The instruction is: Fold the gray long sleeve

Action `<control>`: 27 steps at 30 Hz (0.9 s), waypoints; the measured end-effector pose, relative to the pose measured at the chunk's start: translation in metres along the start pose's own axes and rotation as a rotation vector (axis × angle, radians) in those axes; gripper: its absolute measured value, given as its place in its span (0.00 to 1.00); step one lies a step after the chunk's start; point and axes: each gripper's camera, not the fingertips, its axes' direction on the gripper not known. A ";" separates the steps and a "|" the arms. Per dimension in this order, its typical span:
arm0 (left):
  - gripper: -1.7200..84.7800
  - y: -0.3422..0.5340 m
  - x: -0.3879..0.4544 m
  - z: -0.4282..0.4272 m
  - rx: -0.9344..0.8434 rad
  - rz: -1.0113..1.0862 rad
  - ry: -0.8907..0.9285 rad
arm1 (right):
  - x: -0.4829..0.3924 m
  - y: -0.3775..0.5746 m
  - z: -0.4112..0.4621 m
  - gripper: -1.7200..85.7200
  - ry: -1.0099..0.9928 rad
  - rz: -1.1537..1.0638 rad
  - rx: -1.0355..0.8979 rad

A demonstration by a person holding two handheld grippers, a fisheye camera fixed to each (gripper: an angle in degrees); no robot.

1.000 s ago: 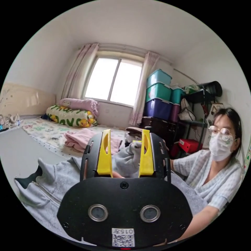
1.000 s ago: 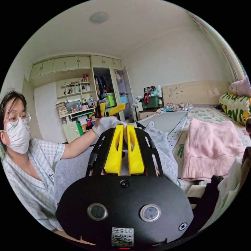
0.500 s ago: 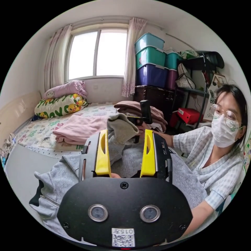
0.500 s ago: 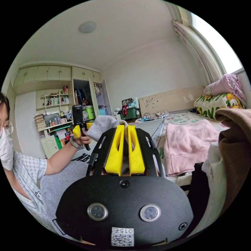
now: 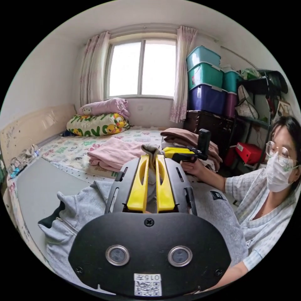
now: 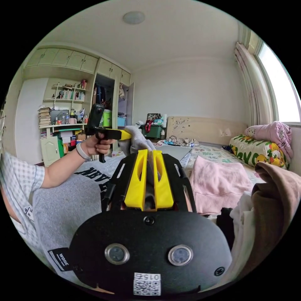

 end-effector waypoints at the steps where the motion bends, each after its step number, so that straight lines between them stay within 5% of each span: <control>1: 0.04 -0.006 0.005 -0.009 -0.005 0.009 -0.048 | 0.005 0.003 -0.002 0.04 0.012 0.004 0.003; 7: 0.04 -0.036 0.019 -0.077 -0.223 0.011 -0.219 | 0.038 0.009 -0.013 0.01 -0.035 0.142 0.081; 12: 0.04 -0.009 0.076 -0.202 -0.192 -0.023 -0.253 | 0.056 0.008 0.003 0.01 -0.149 0.188 0.022; 19: 0.04 0.102 0.189 -0.353 -0.149 -0.066 -0.355 | 0.055 0.002 0.035 0.02 -0.136 0.139 -0.086; 27: 0.04 0.221 0.238 -0.382 -0.368 -0.121 -0.321 | 0.038 -0.004 0.077 0.08 -0.069 -0.024 -0.381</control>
